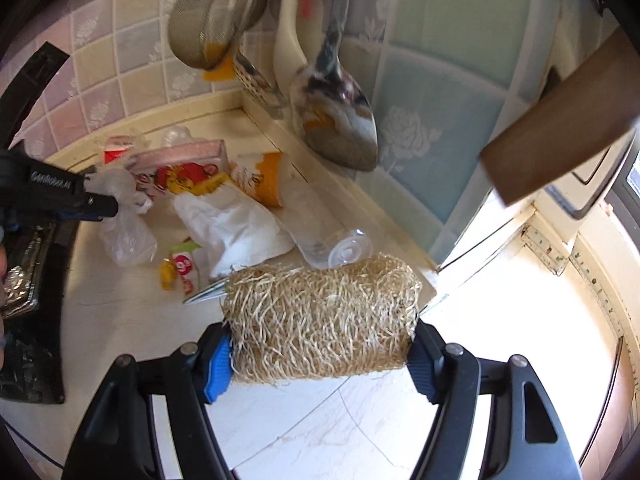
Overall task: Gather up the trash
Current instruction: 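Grasp the clear plastic bag with the left gripper while the right grasps the noodle bundle, then carry the plastic bag and noodle bundle down over the trash bin with both grippers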
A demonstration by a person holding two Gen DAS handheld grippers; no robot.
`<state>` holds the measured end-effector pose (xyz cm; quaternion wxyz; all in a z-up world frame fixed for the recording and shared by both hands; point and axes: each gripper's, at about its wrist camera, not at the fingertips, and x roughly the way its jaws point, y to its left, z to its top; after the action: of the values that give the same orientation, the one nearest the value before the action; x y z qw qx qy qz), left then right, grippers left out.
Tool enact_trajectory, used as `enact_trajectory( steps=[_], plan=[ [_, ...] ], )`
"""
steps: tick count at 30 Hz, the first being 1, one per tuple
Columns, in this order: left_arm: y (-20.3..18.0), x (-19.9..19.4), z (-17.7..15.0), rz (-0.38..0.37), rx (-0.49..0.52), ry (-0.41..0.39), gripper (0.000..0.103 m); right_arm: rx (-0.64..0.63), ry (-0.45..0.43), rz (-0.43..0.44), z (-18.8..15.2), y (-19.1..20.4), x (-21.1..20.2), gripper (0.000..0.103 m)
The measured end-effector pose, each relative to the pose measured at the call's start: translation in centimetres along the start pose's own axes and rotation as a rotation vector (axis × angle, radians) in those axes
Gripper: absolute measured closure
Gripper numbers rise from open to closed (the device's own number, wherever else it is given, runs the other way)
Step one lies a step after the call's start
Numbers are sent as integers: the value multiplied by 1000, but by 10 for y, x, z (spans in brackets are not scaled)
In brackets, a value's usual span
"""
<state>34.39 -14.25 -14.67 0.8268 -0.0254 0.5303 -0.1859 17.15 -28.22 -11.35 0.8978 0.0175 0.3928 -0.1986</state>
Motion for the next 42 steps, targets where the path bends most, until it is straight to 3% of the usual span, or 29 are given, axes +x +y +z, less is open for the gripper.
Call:
enact_trajectory(
  steps=[11,25,33,42],
  plan=[
    [1,-102,-84,30,27,-62,90,-71,-66,93,-15,12,-60,33],
    [0,-167,-190,25,213,-98,90,-44,-72,83,-73,34,-138,33],
    [4,-168,-257,-17,305,-51,90,-22,-8,50,-149,49,-162,33],
    [17,-109,-331,-49,333,99,90,-46,134,57,-231,59,-138,32]
  ],
)
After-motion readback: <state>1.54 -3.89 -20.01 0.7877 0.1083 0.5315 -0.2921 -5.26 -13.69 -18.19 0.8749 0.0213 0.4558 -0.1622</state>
